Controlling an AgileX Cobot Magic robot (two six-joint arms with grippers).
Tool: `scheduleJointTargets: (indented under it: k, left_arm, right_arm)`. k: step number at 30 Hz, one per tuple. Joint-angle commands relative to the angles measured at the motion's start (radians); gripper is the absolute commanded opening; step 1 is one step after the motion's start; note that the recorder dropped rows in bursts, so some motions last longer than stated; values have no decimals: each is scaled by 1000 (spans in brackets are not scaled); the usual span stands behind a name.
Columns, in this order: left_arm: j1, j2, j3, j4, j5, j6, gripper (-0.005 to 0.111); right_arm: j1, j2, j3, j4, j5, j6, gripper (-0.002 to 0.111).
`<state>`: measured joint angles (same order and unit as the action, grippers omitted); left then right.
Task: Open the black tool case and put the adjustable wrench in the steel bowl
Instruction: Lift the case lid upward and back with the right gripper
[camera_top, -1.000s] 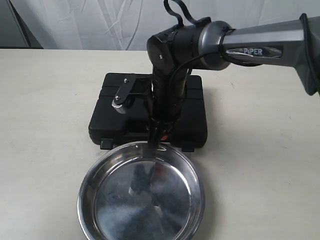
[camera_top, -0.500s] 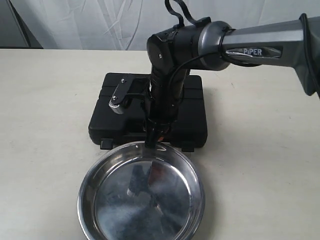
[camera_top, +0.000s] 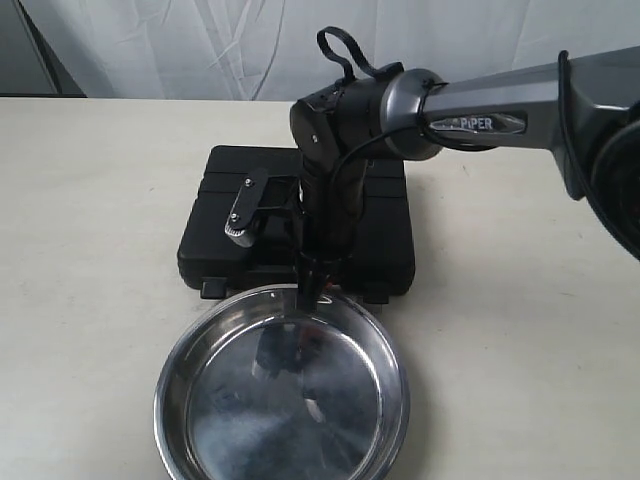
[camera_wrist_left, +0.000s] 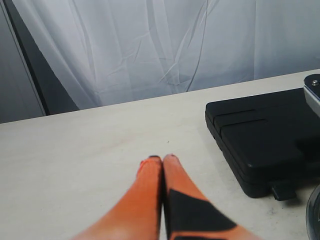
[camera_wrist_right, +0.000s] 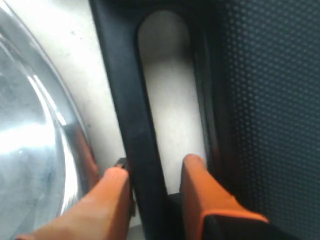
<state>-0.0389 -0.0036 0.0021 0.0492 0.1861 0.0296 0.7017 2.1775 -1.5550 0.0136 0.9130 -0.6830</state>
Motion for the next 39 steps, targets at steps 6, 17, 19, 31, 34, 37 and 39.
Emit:
scheduleJointTargets:
  k: [6, 17, 19, 31, 34, 37, 39]
  left_arm:
    - [-4, 4, -2, -3, -8, 0, 0]
    - [-4, 4, -2, -3, -8, 0, 0]
    - [-4, 4, -2, -3, -8, 0, 0]
    - [-4, 4, -2, -3, -8, 0, 0]
    - [-4, 4, -2, -3, -8, 0, 0]
    - [-4, 4, -2, -3, -5, 0, 0]
    - [-4, 4, -2, -3, -5, 0, 0]
  right_arm:
    - [-2, -12, 3, -5, -3, -5, -1]
    - [-2, -99, 3, 10, -4, -5, -1]
    - [-2, -109, 3, 23, -4, -5, -1]
    - [-2, -97, 3, 116, -3, -1, -1]
    - [-2, -80, 3, 112, -3, -1, -1]
    - [-2, -74, 3, 128, -9, -1, -1]
    - [-2, -74, 3, 136, -23, -1, -1]
